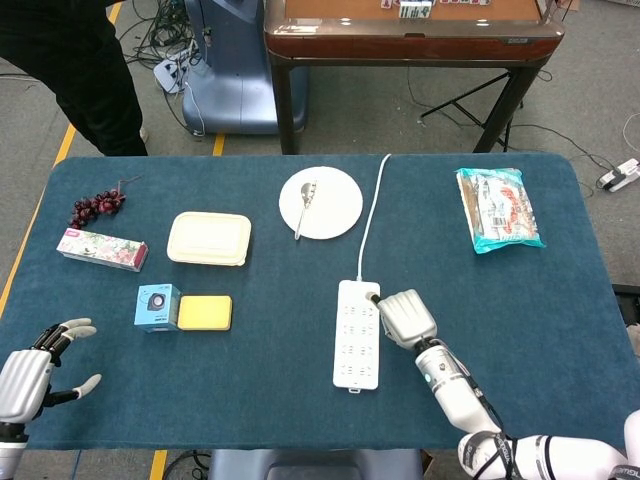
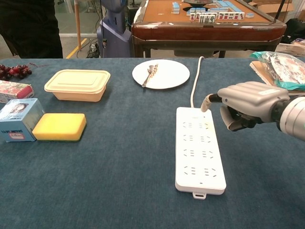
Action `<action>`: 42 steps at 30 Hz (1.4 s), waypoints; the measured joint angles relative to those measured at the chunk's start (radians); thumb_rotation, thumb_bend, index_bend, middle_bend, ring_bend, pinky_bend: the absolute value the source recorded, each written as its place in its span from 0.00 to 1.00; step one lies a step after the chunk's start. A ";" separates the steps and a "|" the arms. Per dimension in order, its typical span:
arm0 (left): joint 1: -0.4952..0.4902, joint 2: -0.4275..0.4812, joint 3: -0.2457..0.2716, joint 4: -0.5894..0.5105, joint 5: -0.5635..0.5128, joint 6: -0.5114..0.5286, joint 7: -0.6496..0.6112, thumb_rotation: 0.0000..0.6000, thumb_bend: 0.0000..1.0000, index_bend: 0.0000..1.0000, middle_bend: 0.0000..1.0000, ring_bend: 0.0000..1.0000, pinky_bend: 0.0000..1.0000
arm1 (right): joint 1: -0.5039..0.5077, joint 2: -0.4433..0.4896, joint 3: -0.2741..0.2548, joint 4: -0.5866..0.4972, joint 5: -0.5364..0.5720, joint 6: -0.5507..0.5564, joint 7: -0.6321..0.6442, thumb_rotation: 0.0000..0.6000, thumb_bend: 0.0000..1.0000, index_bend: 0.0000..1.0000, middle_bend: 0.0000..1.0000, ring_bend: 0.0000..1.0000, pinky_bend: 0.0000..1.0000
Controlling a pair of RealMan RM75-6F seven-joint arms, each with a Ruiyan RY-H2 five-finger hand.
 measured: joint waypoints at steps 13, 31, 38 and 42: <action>-0.002 -0.005 0.001 0.004 0.000 -0.006 0.003 1.00 0.18 0.36 0.25 0.23 0.56 | 0.046 -0.041 -0.012 0.053 0.037 0.013 0.031 1.00 1.00 0.24 1.00 1.00 1.00; -0.001 -0.004 0.003 0.002 0.003 -0.004 0.005 1.00 0.18 0.36 0.25 0.23 0.56 | 0.076 -0.055 -0.034 0.079 0.052 0.025 0.069 1.00 1.00 0.24 1.00 1.00 1.00; 0.000 -0.003 0.002 0.001 0.001 -0.002 0.004 1.00 0.18 0.36 0.25 0.23 0.56 | 0.085 -0.065 -0.045 0.097 0.065 0.022 0.073 1.00 1.00 0.24 1.00 1.00 1.00; 0.000 -0.003 0.003 0.002 0.002 -0.002 0.004 1.00 0.18 0.36 0.25 0.23 0.56 | 0.088 -0.069 -0.051 0.104 0.070 0.022 0.077 1.00 1.00 0.24 1.00 1.00 1.00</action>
